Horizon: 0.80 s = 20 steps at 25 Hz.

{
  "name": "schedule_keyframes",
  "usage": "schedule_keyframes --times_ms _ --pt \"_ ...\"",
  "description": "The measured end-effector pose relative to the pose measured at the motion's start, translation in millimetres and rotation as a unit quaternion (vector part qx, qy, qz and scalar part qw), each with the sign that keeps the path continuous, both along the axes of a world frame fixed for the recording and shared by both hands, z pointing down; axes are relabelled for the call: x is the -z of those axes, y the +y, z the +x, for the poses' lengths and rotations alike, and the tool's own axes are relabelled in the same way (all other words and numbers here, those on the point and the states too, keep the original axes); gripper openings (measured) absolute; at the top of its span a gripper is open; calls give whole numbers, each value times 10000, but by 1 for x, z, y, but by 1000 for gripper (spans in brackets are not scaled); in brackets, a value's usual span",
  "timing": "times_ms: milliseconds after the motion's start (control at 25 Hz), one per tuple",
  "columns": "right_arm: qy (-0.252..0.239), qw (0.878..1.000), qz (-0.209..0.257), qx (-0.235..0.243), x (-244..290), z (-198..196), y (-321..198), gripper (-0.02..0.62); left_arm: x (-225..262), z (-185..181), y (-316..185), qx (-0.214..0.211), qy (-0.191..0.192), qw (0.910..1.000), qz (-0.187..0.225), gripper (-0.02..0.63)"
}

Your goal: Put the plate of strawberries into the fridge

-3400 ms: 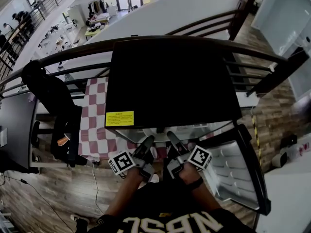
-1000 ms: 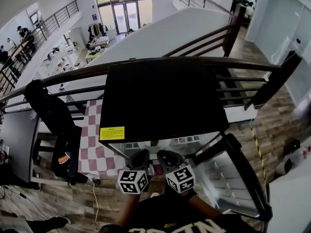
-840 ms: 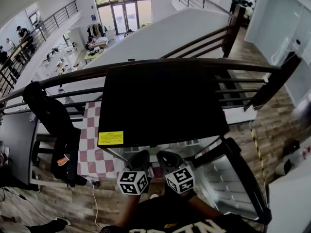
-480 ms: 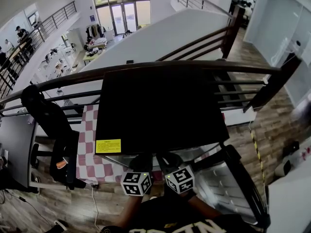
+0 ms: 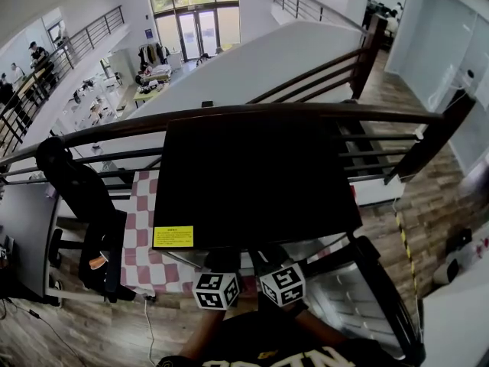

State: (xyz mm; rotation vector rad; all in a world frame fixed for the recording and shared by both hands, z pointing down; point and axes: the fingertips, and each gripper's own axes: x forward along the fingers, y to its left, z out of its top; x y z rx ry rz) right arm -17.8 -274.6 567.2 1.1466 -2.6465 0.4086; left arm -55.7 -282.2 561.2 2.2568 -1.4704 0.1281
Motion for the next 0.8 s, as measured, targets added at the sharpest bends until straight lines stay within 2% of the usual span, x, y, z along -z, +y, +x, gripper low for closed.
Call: schedule_keyframes --times_ms 360,560,800 --pt "-136 9999 34 12 1 3 -2 40 -3 -1 -1 51 86 9998 171 29" --pt "-165 9992 -46 -351 2 24 9 40 -1 -5 15 62 263 9996 97 29" --pt "-256 9968 -126 -742 -4 36 51 40 -20 -3 61 -49 409 9989 -206 29"
